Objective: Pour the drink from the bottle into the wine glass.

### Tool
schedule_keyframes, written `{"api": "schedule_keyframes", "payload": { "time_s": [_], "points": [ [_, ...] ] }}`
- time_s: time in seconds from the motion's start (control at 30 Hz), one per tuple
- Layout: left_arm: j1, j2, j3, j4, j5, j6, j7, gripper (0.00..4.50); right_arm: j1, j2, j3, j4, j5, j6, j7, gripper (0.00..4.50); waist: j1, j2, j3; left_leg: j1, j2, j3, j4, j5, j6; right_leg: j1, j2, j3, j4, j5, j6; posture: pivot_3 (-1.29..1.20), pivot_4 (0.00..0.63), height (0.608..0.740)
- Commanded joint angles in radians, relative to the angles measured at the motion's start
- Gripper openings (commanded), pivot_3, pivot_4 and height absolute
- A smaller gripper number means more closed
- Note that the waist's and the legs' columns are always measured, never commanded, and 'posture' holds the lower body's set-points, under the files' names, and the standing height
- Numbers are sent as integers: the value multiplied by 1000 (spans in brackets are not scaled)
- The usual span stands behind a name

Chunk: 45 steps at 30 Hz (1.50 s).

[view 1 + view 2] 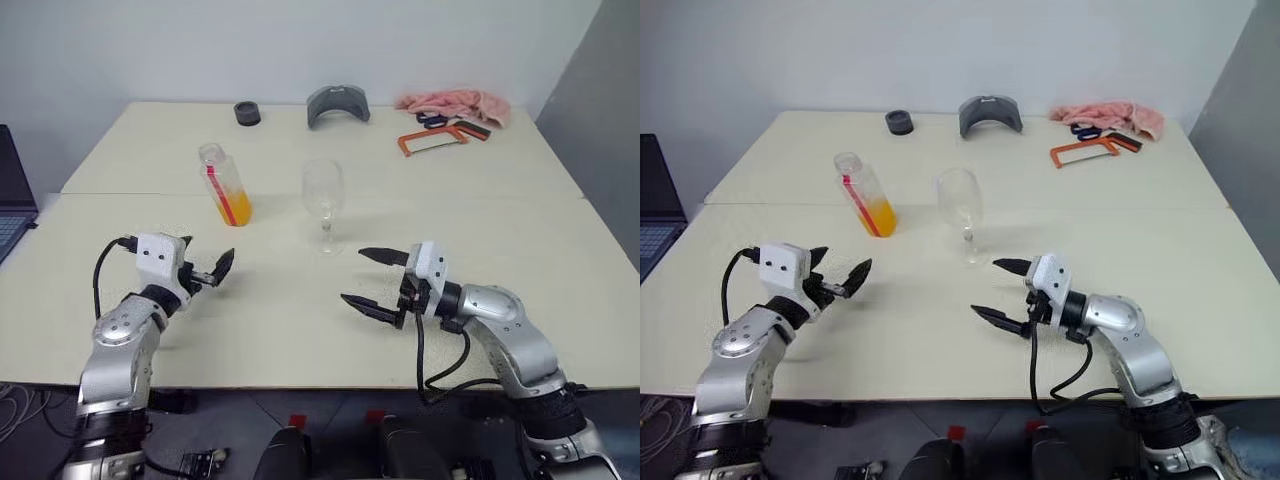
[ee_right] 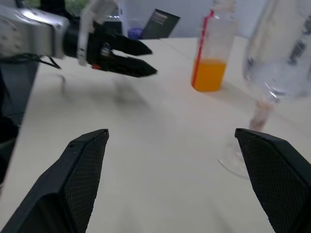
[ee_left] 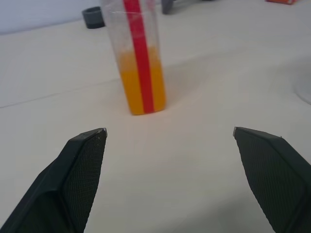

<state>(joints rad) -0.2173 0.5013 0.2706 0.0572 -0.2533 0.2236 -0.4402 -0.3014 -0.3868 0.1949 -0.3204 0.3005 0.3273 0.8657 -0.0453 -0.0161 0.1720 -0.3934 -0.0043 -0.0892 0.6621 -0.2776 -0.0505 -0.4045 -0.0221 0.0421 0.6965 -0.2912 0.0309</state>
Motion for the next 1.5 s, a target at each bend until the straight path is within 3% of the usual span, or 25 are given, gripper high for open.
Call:
{"api": "schedule_keyframes", "payload": {
  "time_s": [0.03,0.6,1.3,1.4,1.5],
  "points": [
    [-75,6,14,83,19,-59,21,4500,-23,-9,11,-87,29,70,-22,4440,5,0,0,0,0,0,0,0,0,0,0,0,0,0,0,0,150,740],
    [-417,42,-60,575,72,-231,-115,4500,-66,10,48,-133,3,194,-139,4440,11,-1,0,-1,-3,0,0,0,0,0,0,-1,0,0,0,0,150,740],
    [-739,33,-88,1044,152,-406,-119,4500,-102,23,61,-115,-2,188,-172,4440,10,-1,0,-2,-4,0,1,0,0,-1,1,-2,0,0,0,0,150,740],
    [-769,29,-87,1085,155,-412,-120,3895,-109,33,63,-109,-6,176,-176,4500,10,-1,0,-2,-4,0,1,0,0,-1,1,-2,0,0,0,0,150,740],
    [-788,25,-86,1115,160,-417,-117,3016,-117,53,59,-104,-7,161,-186,4500,9,-1,0,-2,-4,0,1,0,0,-1,2,-2,0,0,0,0,150,740]
  ]
}}
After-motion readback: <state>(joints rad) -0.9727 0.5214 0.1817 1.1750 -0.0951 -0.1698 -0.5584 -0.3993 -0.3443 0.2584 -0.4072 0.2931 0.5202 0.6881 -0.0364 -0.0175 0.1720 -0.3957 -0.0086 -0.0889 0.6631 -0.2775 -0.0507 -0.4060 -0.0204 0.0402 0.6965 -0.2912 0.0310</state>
